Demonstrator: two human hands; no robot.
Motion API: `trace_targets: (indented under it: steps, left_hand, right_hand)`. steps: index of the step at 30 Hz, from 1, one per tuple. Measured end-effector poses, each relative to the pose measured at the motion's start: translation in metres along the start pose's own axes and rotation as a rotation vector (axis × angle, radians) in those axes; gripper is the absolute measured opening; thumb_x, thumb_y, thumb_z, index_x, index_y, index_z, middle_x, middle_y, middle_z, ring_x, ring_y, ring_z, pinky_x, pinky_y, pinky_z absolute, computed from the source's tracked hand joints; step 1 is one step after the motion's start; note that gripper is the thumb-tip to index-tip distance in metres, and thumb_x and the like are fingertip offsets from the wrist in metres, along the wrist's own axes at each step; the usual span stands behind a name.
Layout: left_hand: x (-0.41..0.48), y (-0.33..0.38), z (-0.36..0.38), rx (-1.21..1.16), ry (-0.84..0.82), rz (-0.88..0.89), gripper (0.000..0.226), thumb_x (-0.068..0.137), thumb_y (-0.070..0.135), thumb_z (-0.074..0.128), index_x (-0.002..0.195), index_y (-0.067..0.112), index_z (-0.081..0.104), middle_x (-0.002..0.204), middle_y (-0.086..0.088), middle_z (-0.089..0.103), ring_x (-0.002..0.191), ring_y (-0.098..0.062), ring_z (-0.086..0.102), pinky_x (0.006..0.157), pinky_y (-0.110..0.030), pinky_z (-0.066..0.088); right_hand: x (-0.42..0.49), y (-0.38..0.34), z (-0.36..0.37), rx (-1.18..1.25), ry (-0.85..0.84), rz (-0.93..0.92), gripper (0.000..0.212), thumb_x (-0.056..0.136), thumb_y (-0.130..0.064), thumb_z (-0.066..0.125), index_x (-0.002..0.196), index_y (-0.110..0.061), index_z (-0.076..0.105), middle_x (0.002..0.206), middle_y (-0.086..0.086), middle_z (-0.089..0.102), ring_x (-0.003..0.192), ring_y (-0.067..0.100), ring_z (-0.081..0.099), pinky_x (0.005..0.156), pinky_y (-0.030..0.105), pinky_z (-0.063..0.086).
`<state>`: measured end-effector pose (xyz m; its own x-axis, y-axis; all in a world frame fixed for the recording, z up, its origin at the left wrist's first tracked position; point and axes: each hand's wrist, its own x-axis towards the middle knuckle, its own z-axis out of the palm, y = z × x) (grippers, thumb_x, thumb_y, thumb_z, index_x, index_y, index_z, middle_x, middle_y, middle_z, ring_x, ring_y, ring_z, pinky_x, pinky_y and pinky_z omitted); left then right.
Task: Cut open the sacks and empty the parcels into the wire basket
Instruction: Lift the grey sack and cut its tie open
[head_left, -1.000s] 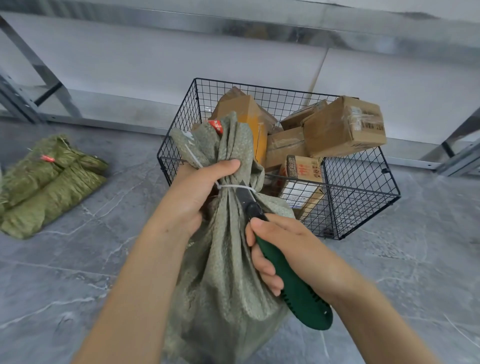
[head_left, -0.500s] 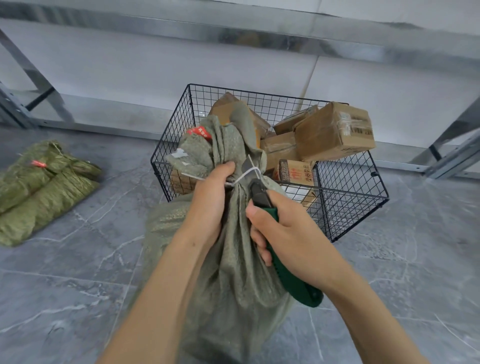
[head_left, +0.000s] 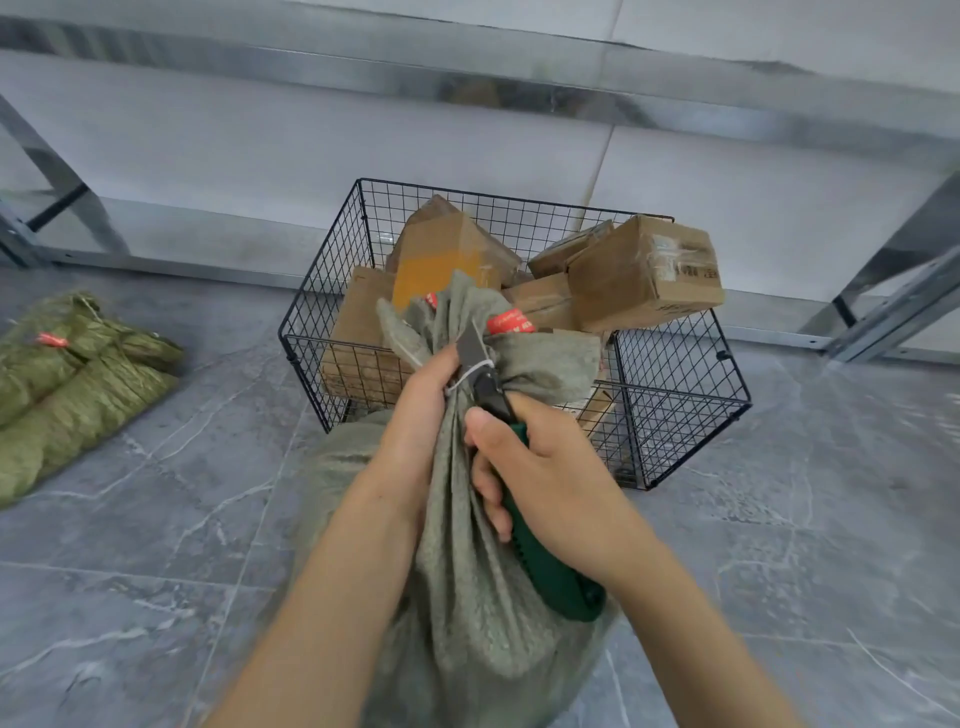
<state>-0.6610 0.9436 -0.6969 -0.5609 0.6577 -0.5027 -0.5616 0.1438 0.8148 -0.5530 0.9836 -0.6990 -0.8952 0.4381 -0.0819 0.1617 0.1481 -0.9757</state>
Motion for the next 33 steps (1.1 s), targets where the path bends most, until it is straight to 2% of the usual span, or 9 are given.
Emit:
trace_targets:
  steps: [4, 9, 11, 13, 16, 20, 22, 27, 33]
  left_hand:
    - [-0.006, -0.014, 0.006, -0.041, 0.083, 0.068, 0.074, 0.098, 0.036, 0.039, 0.028, 0.016, 0.053, 0.032, -0.002, 0.044, 0.023, -0.013, 0.040, 0.027, -0.014, 0.031]
    - [0.006, -0.015, 0.006, -0.171, 0.270, 0.033, 0.038, 0.096, 0.037, 0.045, 0.073, 0.013, 0.063, 0.052, -0.005, 0.056, 0.038, -0.017, 0.051, 0.033, -0.014, 0.038]
    - [0.012, -0.017, 0.005, -0.147, 0.321, -0.005, 0.034, 0.100, 0.028, 0.041, 0.075, 0.011, 0.057, 0.065, -0.009, 0.053, 0.051, -0.019, 0.050, 0.032, -0.012, 0.037]
    - [0.017, -0.018, 0.000, -0.116, 0.363, -0.025, 0.035, 0.103, 0.018, 0.032, 0.074, 0.010, 0.050, 0.075, -0.010, 0.047, 0.064, -0.017, 0.045, 0.047, -0.011, 0.043]
    - [0.021, -0.018, -0.004, -0.109, 0.408, -0.024, 0.035, 0.104, 0.018, 0.029, 0.122, 0.003, 0.055, 0.112, -0.012, 0.057, 0.103, -0.024, 0.055, 0.090, -0.031, 0.042]
    - [0.017, -0.020, -0.005, -0.221, 0.319, -0.006, 0.034, 0.101, 0.029, 0.037, 0.091, 0.008, 0.063, 0.061, -0.006, 0.060, 0.053, -0.018, 0.057, 0.049, -0.022, 0.043]
    - [0.012, -0.020, -0.003, -0.277, 0.270, -0.010, 0.040, 0.099, 0.035, 0.039, 0.077, 0.011, 0.061, 0.049, -0.002, 0.059, 0.041, -0.015, 0.057, 0.041, -0.016, 0.042]
    - [0.005, -0.019, 0.002, -0.264, 0.259, 0.055, 0.055, 0.078, 0.056, 0.055, 0.113, 0.016, 0.068, 0.102, -0.008, 0.072, 0.097, -0.026, 0.067, 0.096, -0.042, 0.048]
    - [0.005, -0.020, 0.008, -0.265, 0.265, 0.087, 0.092, 0.046, 0.070, 0.065, 0.118, 0.013, 0.061, 0.113, -0.012, 0.068, 0.106, -0.033, 0.064, 0.100, -0.053, 0.044]
  right_hand:
    - [0.000, 0.003, 0.008, 0.033, 0.099, 0.005, 0.032, 0.101, -0.022, 0.042, 0.070, -0.015, 0.041, 0.050, -0.003, 0.048, 0.035, 0.016, 0.043, 0.038, 0.025, 0.036]
    - [-0.003, 0.004, 0.011, 0.024, 0.180, -0.018, 0.031, 0.101, -0.021, 0.042, 0.070, -0.018, 0.042, 0.049, -0.004, 0.048, 0.035, 0.012, 0.044, 0.039, 0.022, 0.037]
    - [-0.001, 0.005, 0.014, 0.021, 0.272, -0.068, 0.031, 0.100, -0.022, 0.042, 0.070, -0.021, 0.043, 0.050, -0.004, 0.046, 0.038, 0.013, 0.043, 0.039, 0.026, 0.036]
    - [0.005, 0.002, 0.016, 0.035, 0.375, -0.121, 0.030, 0.100, -0.024, 0.041, 0.070, -0.025, 0.042, 0.051, -0.003, 0.043, 0.042, 0.016, 0.041, 0.040, 0.031, 0.033]
    - [0.009, -0.002, 0.018, 0.118, 0.395, -0.115, 0.030, 0.101, -0.020, 0.040, 0.071, -0.020, 0.042, 0.049, -0.001, 0.042, 0.040, 0.014, 0.039, 0.039, 0.024, 0.034]
    - [0.008, -0.003, 0.015, 0.167, 0.355, -0.108, 0.030, 0.102, -0.018, 0.039, 0.072, -0.020, 0.045, 0.046, -0.002, 0.043, 0.037, 0.015, 0.039, 0.041, 0.022, 0.035]
    - [0.007, -0.004, 0.013, 0.188, 0.335, -0.096, 0.029, 0.102, -0.019, 0.039, 0.074, -0.021, 0.047, 0.047, 0.000, 0.045, 0.037, 0.017, 0.040, 0.042, 0.023, 0.036]
    - [-0.001, -0.006, 0.006, 0.215, 0.380, -0.111, 0.018, 0.097, -0.014, 0.052, 0.079, -0.010, 0.050, 0.056, 0.005, 0.056, 0.039, 0.017, 0.044, 0.044, 0.024, 0.039]
    - [-0.005, -0.010, -0.005, 0.204, 0.428, -0.077, 0.005, 0.089, -0.011, 0.063, 0.089, -0.012, 0.058, 0.061, 0.002, 0.062, 0.040, 0.018, 0.044, 0.044, 0.024, 0.040]
